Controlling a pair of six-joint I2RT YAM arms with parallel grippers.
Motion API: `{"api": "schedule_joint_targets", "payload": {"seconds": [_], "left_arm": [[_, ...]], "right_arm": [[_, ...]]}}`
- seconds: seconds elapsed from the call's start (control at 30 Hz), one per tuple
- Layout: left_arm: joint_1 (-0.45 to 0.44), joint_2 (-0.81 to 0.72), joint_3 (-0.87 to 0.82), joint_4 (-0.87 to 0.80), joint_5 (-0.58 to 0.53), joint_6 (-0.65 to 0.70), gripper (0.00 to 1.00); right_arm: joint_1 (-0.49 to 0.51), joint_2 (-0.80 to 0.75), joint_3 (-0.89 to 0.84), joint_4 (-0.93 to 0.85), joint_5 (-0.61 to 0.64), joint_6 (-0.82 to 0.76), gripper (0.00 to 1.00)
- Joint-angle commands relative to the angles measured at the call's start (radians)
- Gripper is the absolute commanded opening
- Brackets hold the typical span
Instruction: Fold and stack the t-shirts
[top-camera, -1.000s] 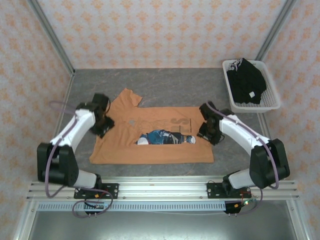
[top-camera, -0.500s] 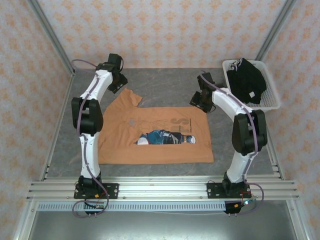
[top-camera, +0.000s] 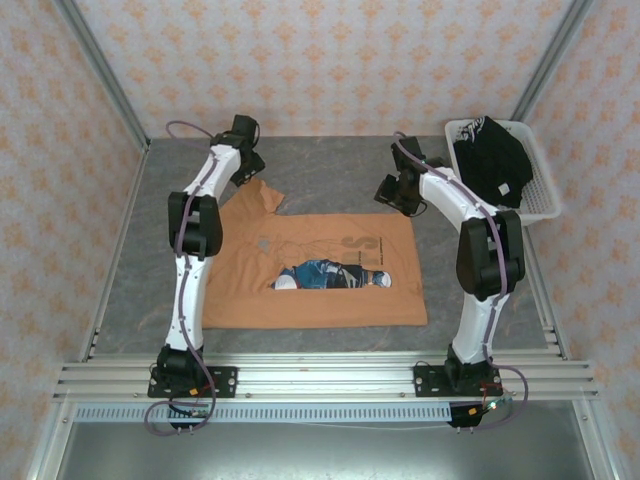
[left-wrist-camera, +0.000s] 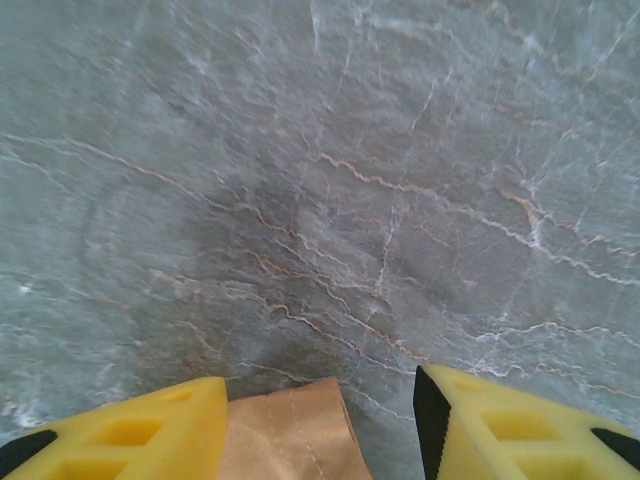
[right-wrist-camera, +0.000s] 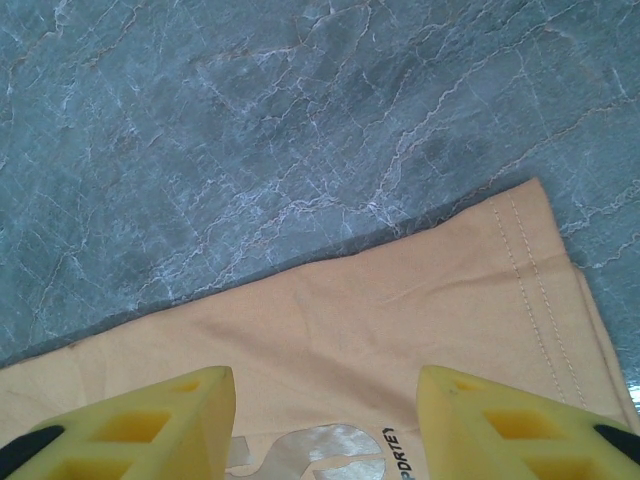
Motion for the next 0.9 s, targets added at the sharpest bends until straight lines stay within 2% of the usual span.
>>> {"api": "schedule_joint_targets", "payload": {"seconds": [0.0,0.13,0.37,0.57,0.87], "left_arm": [[-0.010,0.027,0.044,-0.052,-0.065,0.021,0.52],[-0.010,0.067,0.093,-0.154,-0.103,0.028,0.48],[-0.035,0.073,0.076,-0.199,-0.093,0.079,0.28],[-0.049,0.025,0.063,-0.219,-0.123,0.089,0.00],[-0.053,-0.092,0.035,-0.196,-0.129,0.077,0.00]], "right_arm": [[-0.009,-0.020,-0.014,-0.018,0.002,-0.015,0.51],[-0.011,-0.024,-0.014,-0.017,0.009,-0.013,0.51],[-0.027,-0.007,-0.001,-0.021,0.088,0.005,0.51],[-0.047,0.064,0.046,-0.055,0.209,0.027,0.53],[-0.074,0.194,0.112,-0.052,0.226,0.020,0.50]]}}
